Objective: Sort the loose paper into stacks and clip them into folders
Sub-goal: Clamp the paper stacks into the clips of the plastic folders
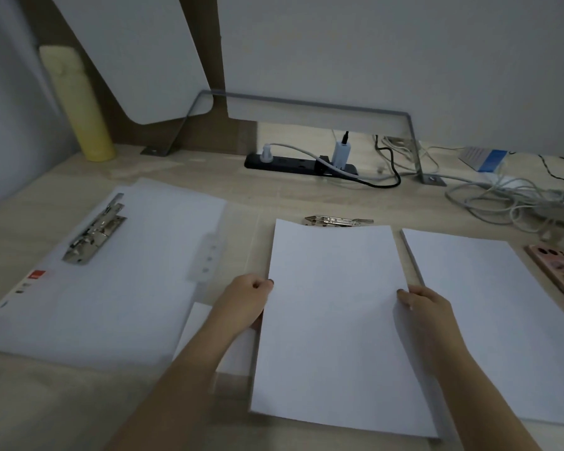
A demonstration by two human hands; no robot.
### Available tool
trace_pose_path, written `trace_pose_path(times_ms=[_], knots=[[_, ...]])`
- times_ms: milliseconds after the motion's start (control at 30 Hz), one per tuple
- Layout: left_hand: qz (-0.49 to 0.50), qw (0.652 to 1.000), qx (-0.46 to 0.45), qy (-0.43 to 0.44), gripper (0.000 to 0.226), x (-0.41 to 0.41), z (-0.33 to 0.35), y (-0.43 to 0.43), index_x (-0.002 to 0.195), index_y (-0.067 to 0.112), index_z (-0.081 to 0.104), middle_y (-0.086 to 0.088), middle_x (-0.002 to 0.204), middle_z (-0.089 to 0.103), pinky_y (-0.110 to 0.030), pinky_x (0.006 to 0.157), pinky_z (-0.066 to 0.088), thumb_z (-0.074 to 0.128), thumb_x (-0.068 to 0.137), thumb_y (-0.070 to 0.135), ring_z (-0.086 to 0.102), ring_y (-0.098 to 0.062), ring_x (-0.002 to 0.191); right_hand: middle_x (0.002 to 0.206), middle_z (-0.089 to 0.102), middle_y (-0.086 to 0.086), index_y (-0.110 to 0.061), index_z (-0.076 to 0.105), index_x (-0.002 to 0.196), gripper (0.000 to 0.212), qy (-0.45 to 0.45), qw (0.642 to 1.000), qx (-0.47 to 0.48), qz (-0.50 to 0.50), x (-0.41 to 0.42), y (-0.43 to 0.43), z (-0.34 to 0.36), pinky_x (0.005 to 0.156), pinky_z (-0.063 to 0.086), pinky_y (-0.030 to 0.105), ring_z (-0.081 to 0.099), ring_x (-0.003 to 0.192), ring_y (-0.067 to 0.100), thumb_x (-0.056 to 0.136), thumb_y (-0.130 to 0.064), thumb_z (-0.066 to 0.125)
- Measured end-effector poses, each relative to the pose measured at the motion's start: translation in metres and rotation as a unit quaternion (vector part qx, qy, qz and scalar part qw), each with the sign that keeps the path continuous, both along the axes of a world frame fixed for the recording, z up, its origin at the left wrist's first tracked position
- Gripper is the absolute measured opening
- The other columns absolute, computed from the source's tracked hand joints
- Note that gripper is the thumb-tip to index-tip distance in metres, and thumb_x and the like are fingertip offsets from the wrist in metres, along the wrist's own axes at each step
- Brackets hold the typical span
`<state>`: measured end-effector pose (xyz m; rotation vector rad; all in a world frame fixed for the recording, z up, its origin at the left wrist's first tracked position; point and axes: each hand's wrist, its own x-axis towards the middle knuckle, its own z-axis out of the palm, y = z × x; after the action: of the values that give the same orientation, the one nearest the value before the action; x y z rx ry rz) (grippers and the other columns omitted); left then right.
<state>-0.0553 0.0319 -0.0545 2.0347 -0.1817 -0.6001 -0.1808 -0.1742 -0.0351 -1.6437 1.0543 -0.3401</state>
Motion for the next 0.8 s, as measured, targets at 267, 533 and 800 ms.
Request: trace_pose_path(times_ms=[267, 533, 800], knots=[[-0.026, 0.963, 0.178, -0.203, 0.024, 0.006, 0.004, -0.006, 0.073, 0.019, 0.047, -0.003, 0.099, 0.056, -0.032, 0.082, 0.042, 0.048, 0.093, 0.032, 0.049, -0.021, 0.103, 0.114, 0.053, 0.022, 0.007, 0.057, 0.113, 0.028, 0.053, 0.998, -0.012, -0.003, 0.008, -0.005, 0.010, 0.085, 0.043, 0.041, 0.054, 0.094, 0.039, 0.091, -0.009, 0.050], [-0.072, 0.961, 0.190, -0.186, 0.019, 0.015, 0.006, -0.002, 0.080, 0.020, 0.050, -0.005, 0.109, 0.056, -0.035, 0.096, 0.039, 0.050, 0.091, 0.035, 0.042, -0.022, 0.114, 0.114, 0.053, 0.035, 0.014, 0.053, 0.114, 0.032, 0.080, 0.994, -0.069, 0.014, 0.013, -0.008, 0.004, 0.074, 0.044, 0.041, 0.049, 0.076, 0.036, 0.090, -0.007, 0.047], [-0.072, 0.968, 0.176, -0.161, 0.031, 0.022, 0.008, 0.003, 0.063, 0.023, 0.043, 0.003, 0.077, 0.049, -0.033, 0.078, 0.041, 0.052, 0.091, 0.032, 0.054, -0.027, 0.104, 0.118, 0.059, 0.022, 0.000, 0.059, 0.113, 0.027, 0.059, 0.993, -0.099, 0.014, 0.018, -0.006, -0.001, 0.092, 0.042, 0.046, 0.053, 0.096, 0.036, 0.090, -0.010, 0.048]])
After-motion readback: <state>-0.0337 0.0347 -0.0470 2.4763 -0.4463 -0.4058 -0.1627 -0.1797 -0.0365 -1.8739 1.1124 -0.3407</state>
